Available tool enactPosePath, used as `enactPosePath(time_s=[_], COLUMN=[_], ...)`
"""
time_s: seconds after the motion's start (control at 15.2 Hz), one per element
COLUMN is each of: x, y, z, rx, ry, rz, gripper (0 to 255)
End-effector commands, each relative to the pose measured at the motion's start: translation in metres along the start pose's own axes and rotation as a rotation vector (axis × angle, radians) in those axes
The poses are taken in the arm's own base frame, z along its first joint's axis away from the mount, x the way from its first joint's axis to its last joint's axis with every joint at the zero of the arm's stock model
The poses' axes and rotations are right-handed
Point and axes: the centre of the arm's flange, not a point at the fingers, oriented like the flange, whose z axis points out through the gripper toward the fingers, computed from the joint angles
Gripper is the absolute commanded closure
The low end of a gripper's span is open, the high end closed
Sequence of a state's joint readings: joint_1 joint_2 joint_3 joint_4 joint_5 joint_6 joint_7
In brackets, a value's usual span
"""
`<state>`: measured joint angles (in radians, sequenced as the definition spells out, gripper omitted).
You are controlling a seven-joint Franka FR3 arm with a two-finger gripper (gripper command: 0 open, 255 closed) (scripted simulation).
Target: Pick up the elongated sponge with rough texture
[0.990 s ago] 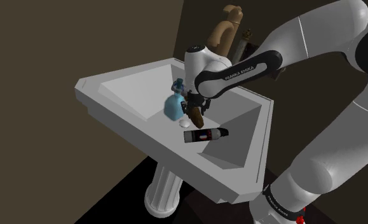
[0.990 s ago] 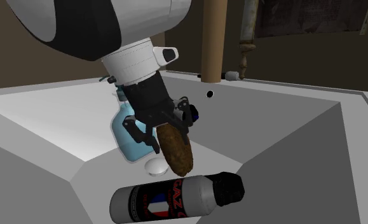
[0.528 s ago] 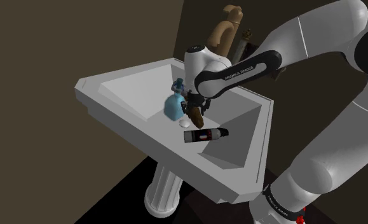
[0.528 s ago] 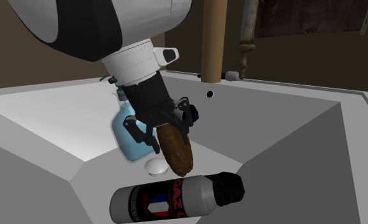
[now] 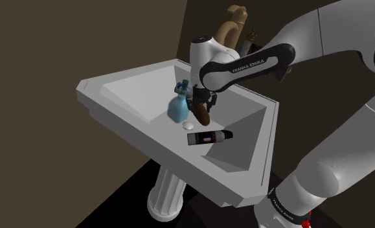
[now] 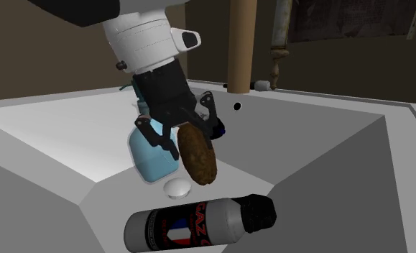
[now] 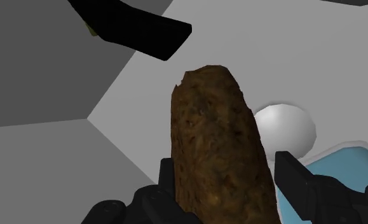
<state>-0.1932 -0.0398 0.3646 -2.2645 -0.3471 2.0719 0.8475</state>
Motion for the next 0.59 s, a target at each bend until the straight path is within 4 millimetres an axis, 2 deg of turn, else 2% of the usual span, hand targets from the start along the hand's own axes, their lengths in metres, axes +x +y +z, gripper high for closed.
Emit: enactPosePath(time_s=[0.0, 0.4, 0.53], x=[0.002, 0.005, 0.005], y=[0.006, 0.016, 0.016], z=[-0.011, -0.041, -0.041], rx=[-0.001, -0.001, -0.001], ry=[0.0, 0.0, 0.0], rz=[0.005, 0.005, 0.005], gripper=[255, 255, 255])
